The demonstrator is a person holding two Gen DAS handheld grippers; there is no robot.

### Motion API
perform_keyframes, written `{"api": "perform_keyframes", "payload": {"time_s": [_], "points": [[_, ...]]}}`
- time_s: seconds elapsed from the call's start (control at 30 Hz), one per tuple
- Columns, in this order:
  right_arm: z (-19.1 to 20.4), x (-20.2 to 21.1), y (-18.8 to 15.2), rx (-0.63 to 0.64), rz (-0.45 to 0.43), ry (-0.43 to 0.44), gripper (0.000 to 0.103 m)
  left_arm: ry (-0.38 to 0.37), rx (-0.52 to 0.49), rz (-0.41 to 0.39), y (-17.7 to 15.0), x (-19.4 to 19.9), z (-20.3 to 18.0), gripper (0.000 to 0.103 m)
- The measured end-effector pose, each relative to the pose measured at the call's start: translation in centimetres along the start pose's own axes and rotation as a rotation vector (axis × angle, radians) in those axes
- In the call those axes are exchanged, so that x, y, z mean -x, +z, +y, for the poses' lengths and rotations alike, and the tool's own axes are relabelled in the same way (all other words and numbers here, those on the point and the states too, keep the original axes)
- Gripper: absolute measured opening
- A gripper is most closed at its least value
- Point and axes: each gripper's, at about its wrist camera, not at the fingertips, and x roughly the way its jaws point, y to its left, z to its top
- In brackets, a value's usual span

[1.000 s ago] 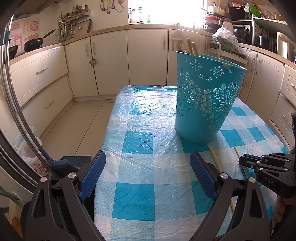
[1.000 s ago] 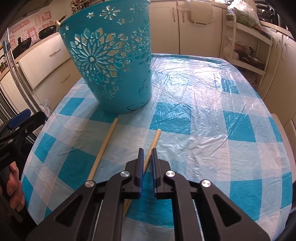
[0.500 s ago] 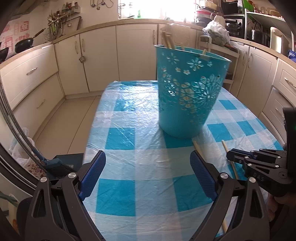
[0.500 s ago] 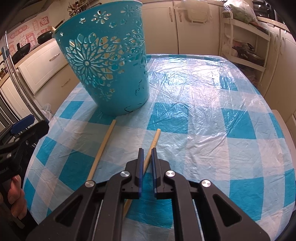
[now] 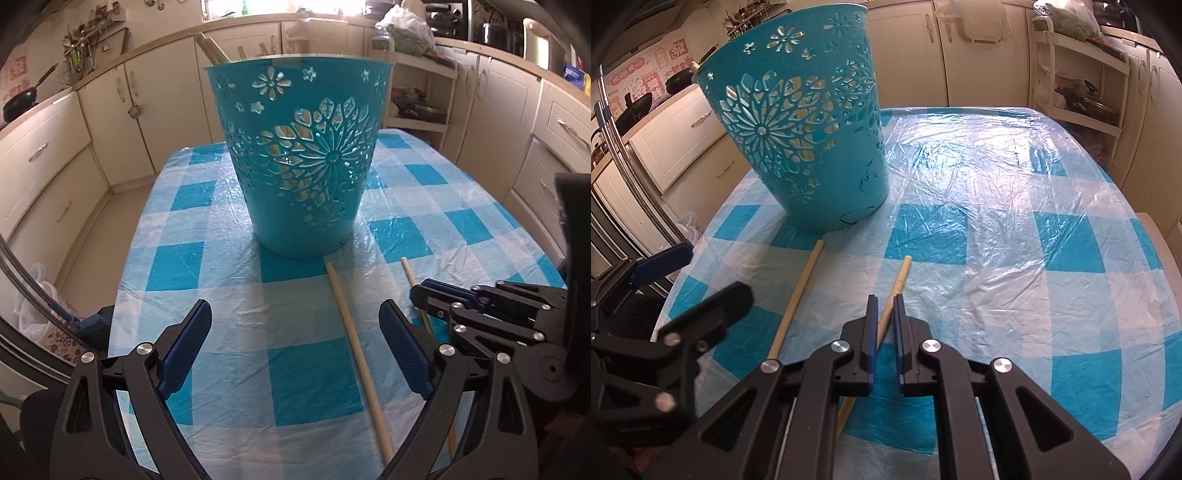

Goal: Organize utensils
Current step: 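Move the open left gripper down to a stick on the cloth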

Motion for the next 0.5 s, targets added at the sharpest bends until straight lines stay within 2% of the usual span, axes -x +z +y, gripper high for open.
{"api": "perform_keyframes", "payload": {"time_s": [0.13, 0.3, 0.4, 0.47, 0.5], "points": [[-0.2, -0.1, 0.1, -0.011, -0.001, 0.009, 0.009, -0.023, 0.043, 0.060, 0.4, -1.6, 0.4, 0.088], [-0.6, 0.0, 0.2, -0.031, -0.003, 0.000, 0.009, -0.035, 0.041, 0.095, 0.3, -2.7, 0.2, 0.088], [-0.3, 0.1, 0.1, -0.012, -0.001, -0.012, 0.009, -0.034, 0.030, 0.108, 0.4, -3.2, 0.0, 0.083], [-0.2, 0.1, 0.1, 0.000, 0.000, -0.022, 0.008, -0.032, 0.017, 0.122, 0.3, -3.7, -0.3, 0.068], [-0.2, 0.1, 0.1, 0.003, 0.000, -0.023, 0.008, -0.031, 0.010, 0.129, 0.3, -3.9, -0.5, 0.064]]}}
